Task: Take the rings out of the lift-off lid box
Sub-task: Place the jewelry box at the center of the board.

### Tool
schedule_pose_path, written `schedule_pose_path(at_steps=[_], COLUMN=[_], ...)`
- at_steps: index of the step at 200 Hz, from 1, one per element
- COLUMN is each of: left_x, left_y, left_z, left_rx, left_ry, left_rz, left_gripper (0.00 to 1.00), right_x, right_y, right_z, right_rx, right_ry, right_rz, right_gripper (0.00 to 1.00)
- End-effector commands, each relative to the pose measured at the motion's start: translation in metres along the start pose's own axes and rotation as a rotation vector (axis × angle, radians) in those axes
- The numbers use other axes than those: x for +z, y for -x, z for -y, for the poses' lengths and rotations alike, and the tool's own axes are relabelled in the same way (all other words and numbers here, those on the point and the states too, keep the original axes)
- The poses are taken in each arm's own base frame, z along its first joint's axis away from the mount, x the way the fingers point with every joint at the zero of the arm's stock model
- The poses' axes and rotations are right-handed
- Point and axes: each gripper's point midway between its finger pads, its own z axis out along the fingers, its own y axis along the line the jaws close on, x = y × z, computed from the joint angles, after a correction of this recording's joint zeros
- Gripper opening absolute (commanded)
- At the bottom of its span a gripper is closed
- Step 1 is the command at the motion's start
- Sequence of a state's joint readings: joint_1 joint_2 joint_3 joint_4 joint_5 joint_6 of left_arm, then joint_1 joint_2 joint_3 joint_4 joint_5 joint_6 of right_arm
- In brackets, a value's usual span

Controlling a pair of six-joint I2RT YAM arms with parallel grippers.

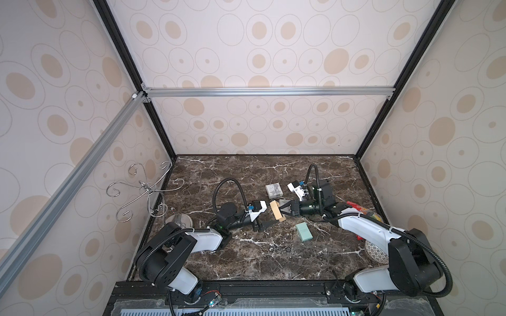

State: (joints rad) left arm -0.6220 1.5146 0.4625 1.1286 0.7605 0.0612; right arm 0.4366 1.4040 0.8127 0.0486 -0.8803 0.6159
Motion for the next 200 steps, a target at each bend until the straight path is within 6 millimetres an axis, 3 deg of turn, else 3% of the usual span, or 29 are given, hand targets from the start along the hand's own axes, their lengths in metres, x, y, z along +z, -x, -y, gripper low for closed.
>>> schedule_pose_path(at_steps=[1,83,96,126,139,165,200], left_x=[0.002,0.001,0.002,-0.001,-0.004,-0.012,-0.022], left_y=[0.016,0.015,0.015,0.015,0.013,0.012,0.016], left_z=[0.006,0.006,0.006,0.0,-0.003,-0.01,-0.018], left_rx=[0.043,0.055,0.052,0.052,0.052,0.053,0.015], left_ry=[-0.015,-0.019,-0.017,0.022,0.051,0.106,0.171], left_rz=[0.048,0.056,0.054,0.029,-0.007,-0.092,-0.128], left_gripper=[0.57,0.6,0.66,0.94,1.0,1.0,1.0], right_x=[-0.003,-0.012,-0.013,-0.017,-0.022,-0.034,-0.032], right_y=[0.004,0.003,0.003,0.003,0.0,0.0,0.006], right_z=[-0.019,-0.018,-0.017,-0.011,-0.004,0.019,0.022], right_rx=[-0.081,-0.1,-0.106,-0.151,-0.206,-0.377,-0.701], right_ry=[0.031,-0.031,-0.039,-0.112,-0.183,-0.358,-0.382], right_rz=[-0.003,0.023,0.023,-0.007,-0.043,-0.118,-0.181], right_gripper=[0.0,0.0,0.0,0.0,0.0,0.0,0.0])
